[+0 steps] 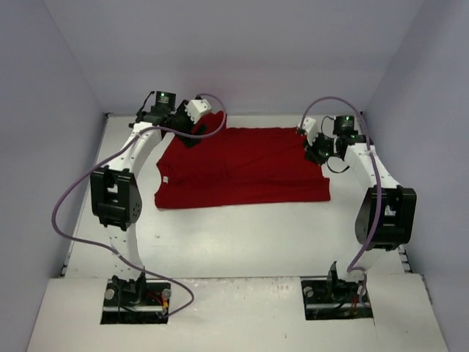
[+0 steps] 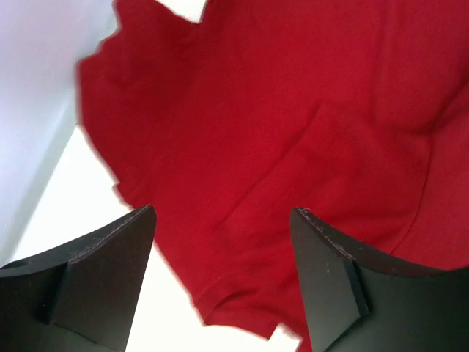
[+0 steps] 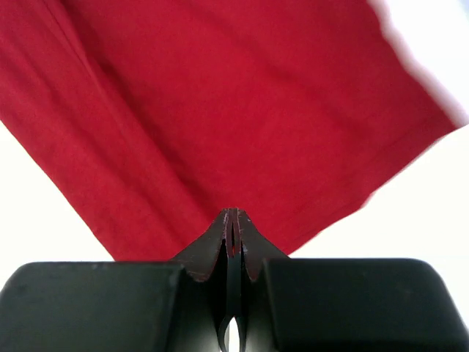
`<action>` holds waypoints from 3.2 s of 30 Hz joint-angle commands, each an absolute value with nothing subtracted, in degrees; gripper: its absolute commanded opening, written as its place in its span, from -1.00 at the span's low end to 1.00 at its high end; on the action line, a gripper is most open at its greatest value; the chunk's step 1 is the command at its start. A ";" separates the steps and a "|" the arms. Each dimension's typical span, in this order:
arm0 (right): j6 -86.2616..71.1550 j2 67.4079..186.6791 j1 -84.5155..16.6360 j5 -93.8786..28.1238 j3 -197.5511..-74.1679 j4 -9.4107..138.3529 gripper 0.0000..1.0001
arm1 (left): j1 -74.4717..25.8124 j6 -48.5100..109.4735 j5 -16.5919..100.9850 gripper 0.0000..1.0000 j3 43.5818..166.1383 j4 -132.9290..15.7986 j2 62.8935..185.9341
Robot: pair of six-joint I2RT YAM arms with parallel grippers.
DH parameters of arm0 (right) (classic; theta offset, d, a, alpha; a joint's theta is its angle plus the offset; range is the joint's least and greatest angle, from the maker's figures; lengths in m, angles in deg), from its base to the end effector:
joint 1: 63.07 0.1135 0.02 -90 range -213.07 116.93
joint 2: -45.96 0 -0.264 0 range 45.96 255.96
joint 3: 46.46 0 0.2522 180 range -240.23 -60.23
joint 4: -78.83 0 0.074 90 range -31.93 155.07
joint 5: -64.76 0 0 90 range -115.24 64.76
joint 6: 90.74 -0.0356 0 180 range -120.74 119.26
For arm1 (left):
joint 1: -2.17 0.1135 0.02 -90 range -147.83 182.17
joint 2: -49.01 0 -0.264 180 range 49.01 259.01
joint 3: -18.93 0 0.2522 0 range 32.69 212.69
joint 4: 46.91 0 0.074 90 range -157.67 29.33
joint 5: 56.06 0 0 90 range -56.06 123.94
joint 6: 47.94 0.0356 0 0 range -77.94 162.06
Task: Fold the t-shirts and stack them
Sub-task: Fold the flattened tshirt in 1/3 of the way
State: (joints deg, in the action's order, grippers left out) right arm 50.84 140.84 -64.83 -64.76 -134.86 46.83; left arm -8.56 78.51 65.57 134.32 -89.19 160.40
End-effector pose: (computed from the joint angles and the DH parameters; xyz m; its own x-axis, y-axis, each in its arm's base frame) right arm 0.3730 0.0112 0.2849 -0.0149 -0.6042 -0.7967 -0.7820 0.5036 -0.3673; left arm 0.4384 -0.1021 0.3123 -0.1551 0.5443 -0.8245 0.8145 0.5427 0.2050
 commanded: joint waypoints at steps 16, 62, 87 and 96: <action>43.13 163.89 -67.45 -70.26 -162.96 42.22 -0.51 | -4.59 54.74 65.34 0.40 163.14 -88.95 180.63; 88.16 152.14 -55.21 -40.86 -123.12 29.13 -1.00 | -14.22 111.68 53.91 -0.70 99.93 -97.70 151.61; 83.63 150.15 -47.08 -36.92 -117.61 8.01 -1.00 | -17.42 115.38 58.57 -0.71 90.21 -105.45 140.67; 79.74 147.10 -47.41 -43.37 -130.65 7.19 -0.38 | -16.02 105.86 63.05 0.24 96.20 -105.86 136.57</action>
